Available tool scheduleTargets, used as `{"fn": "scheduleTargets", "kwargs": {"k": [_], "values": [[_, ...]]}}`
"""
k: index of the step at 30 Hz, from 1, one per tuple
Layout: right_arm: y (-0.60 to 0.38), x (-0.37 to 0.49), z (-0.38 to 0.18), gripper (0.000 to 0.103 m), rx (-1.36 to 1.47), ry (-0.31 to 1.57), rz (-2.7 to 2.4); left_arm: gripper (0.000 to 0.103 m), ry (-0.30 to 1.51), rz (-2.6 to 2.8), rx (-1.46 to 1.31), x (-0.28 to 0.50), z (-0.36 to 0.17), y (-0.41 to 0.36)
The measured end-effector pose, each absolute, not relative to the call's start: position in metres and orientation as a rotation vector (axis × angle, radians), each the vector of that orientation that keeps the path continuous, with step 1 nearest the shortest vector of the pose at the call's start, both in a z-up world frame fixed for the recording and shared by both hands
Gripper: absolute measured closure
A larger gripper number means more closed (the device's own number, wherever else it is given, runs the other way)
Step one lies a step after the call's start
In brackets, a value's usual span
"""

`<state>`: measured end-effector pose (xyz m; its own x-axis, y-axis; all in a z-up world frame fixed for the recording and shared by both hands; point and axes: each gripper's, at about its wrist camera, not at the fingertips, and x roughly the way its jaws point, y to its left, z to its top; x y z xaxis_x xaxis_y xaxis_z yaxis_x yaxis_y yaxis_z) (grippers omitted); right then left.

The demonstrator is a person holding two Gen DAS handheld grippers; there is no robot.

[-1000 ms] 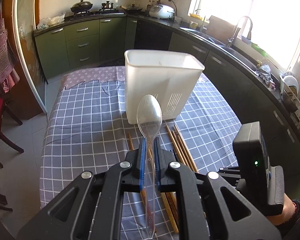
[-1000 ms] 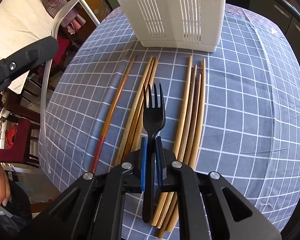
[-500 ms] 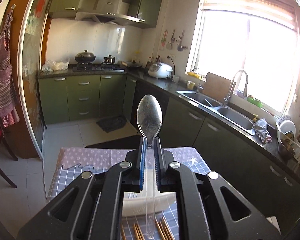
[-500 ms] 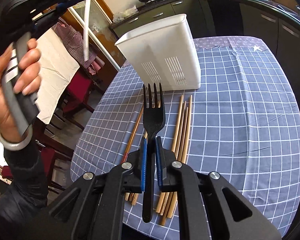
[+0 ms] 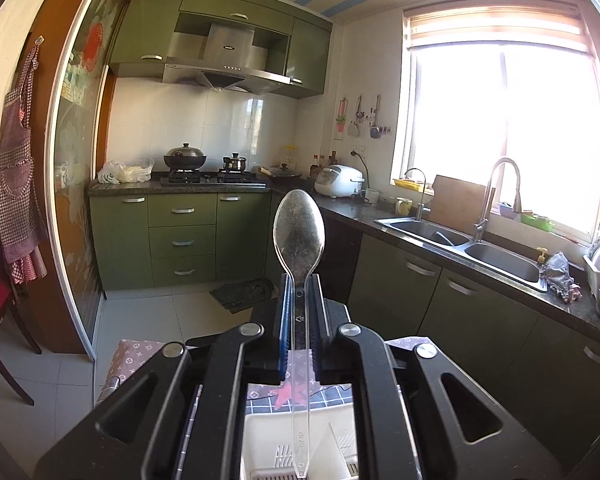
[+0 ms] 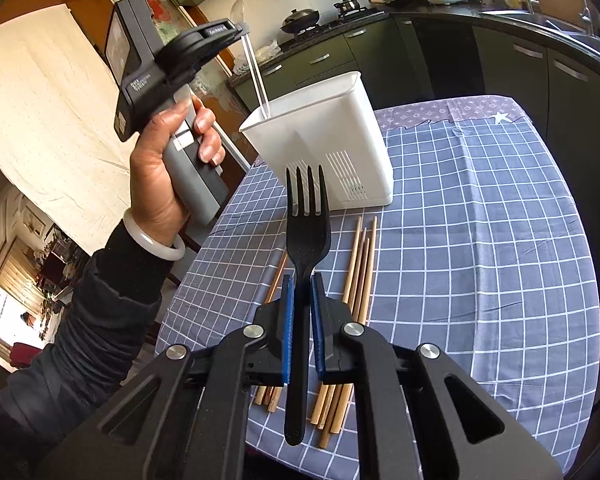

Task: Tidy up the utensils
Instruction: 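Lift the spoon into the white caddy and open the left gripper while the right carries the fork over, then lower the black fork into the caddy and open the right gripper while the left returns to the chopsticks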

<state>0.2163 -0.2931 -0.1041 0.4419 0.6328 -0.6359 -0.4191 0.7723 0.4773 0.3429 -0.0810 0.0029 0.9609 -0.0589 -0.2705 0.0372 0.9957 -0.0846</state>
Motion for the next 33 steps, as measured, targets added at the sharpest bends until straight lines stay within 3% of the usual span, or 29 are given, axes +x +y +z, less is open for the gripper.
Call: {"fn": "scheduleTargets", "kwargs": {"k": [6,8,10,11,23,33], "values": [[-0.293,0.221,-0.088,0.094,0.265,0.857,0.664,0.094,0.338,-0.064,-0.052,0.338,-0.021,-0.081],[-0.294,0.222,-0.078,0.094,0.267,0.832,0.664,0.090,0.359,-0.062,-0.045,0.337,-0.026,-0.080],[-0.295,0.224,-0.067,0.094,0.268,0.806,0.665,0.074,0.369,-0.070,-0.045,0.333,-0.028,-0.078],[-0.295,0.225,-0.062,0.094,0.265,0.792,0.664,0.073,0.367,-0.071,-0.043,0.330,-0.028,-0.077],[-0.274,0.303,0.010,0.094,0.286,0.518,0.556,0.073,0.347,-0.073,-0.153,0.231,-0.003,-0.037],[-0.233,0.384,-0.005,0.094,0.208,0.383,0.364,0.064,0.330,-0.026,-0.209,0.137,-0.027,-0.010]]}}
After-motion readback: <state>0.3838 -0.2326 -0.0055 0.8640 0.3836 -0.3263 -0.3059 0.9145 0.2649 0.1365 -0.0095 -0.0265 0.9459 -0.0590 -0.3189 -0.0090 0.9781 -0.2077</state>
